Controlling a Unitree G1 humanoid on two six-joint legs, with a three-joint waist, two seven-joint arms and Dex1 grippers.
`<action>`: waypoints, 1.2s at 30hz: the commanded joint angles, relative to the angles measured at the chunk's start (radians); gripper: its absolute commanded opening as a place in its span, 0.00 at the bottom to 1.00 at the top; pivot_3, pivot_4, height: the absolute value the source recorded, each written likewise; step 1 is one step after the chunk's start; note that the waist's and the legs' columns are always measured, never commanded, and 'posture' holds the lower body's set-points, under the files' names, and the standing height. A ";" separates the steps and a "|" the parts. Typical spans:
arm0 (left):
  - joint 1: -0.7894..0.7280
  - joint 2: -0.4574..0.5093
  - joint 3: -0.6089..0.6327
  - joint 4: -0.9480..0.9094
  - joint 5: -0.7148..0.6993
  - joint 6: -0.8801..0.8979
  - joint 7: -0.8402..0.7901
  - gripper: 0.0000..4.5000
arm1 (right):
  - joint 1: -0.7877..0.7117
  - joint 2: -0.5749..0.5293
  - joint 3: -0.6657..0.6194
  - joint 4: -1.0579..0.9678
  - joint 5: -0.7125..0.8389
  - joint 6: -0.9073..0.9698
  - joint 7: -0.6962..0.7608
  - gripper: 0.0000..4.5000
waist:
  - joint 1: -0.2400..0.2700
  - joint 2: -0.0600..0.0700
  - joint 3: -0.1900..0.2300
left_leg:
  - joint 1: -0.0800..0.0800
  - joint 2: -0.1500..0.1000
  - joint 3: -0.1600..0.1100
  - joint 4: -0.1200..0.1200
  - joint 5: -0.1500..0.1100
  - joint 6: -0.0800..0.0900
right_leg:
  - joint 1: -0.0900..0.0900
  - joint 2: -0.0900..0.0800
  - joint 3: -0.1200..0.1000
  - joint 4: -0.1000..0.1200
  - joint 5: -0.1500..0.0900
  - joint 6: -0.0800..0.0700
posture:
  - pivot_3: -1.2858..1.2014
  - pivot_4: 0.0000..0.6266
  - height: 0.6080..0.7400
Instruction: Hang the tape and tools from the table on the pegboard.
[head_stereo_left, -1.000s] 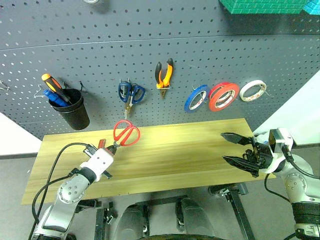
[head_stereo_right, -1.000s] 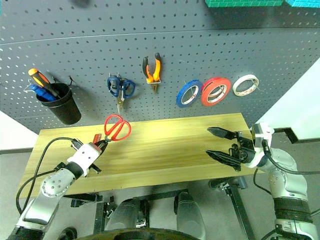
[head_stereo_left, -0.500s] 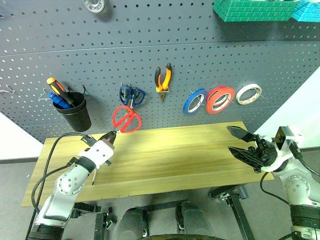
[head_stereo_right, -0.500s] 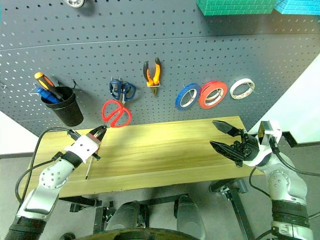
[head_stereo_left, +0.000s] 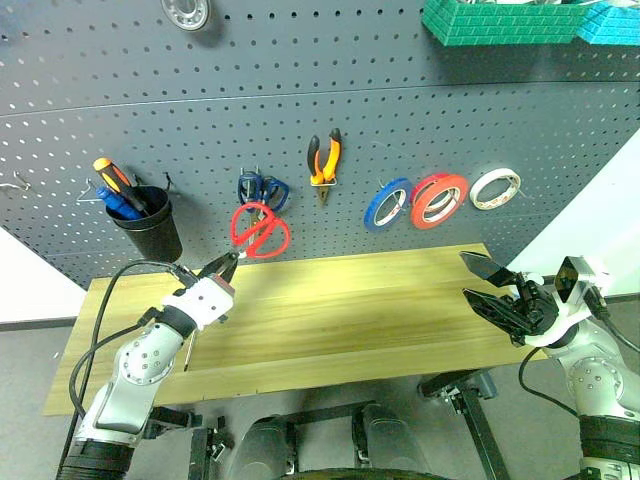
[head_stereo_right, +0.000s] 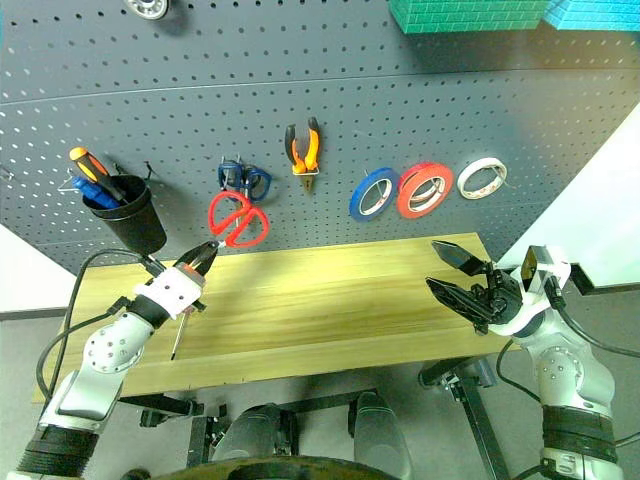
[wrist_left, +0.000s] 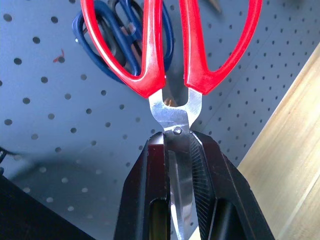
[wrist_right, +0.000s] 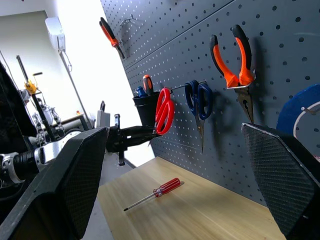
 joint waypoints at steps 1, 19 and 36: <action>0.007 -0.001 0.012 -0.024 0.027 -0.038 0.028 0.06 | -0.014 0.000 -0.034 0.004 0.025 0.000 0.012 1.00 | -0.002 0.000 0.000 | 0.000 0.000 0.000 0.000 0.000 0.000 | 0.000 0.000 0.000 0.000 0.000 0.000 | 0.47 0.11 1.00; -0.079 -0.032 0.014 -0.016 0.088 -0.034 0.079 0.06 | -0.008 0.026 -0.031 0.042 0.034 0.019 0.034 1.00 | -0.018 0.000 -0.001 | 0.001 0.000 0.000 0.001 0.000 0.000 | 0.001 0.000 0.000 0.001 0.000 0.000 | 0.47 0.12 1.00; -0.077 -0.080 0.033 0.000 0.051 0.004 0.099 0.06 | -0.015 0.015 -0.024 0.069 0.006 0.014 0.051 1.00 | -0.018 0.001 -0.002 | 0.001 0.000 0.000 0.002 0.000 0.000 | 0.001 0.001 0.000 0.001 0.000 0.001 | 0.47 0.10 1.00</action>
